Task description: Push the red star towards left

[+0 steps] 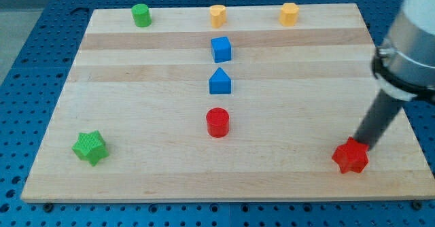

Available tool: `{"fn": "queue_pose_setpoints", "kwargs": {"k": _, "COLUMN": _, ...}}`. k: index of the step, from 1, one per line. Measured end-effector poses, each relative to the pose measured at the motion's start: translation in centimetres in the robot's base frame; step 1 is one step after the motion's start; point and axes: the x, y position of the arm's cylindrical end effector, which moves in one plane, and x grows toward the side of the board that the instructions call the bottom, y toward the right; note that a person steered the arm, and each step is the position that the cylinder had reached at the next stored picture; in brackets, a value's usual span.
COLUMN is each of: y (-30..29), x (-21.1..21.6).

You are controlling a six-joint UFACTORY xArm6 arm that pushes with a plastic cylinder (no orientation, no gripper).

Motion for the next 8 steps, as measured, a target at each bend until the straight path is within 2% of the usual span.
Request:
{"fn": "queue_pose_setpoints", "kwargs": {"k": 1, "y": 2.0, "x": 2.7}}
{"fn": "queue_pose_setpoints", "kwargs": {"k": 3, "y": 2.8, "x": 3.7}}
{"fn": "queue_pose_setpoints", "kwargs": {"k": 4, "y": -0.1, "x": 4.1}}
{"fn": "queue_pose_setpoints", "kwargs": {"k": 5, "y": -4.4, "x": 2.5}}
{"fn": "queue_pose_setpoints", "kwargs": {"k": 6, "y": -6.1, "x": 1.2}}
{"fn": "queue_pose_setpoints", "kwargs": {"k": 7, "y": -4.3, "x": 0.8}}
{"fn": "queue_pose_setpoints", "kwargs": {"k": 8, "y": -4.8, "x": -0.1}}
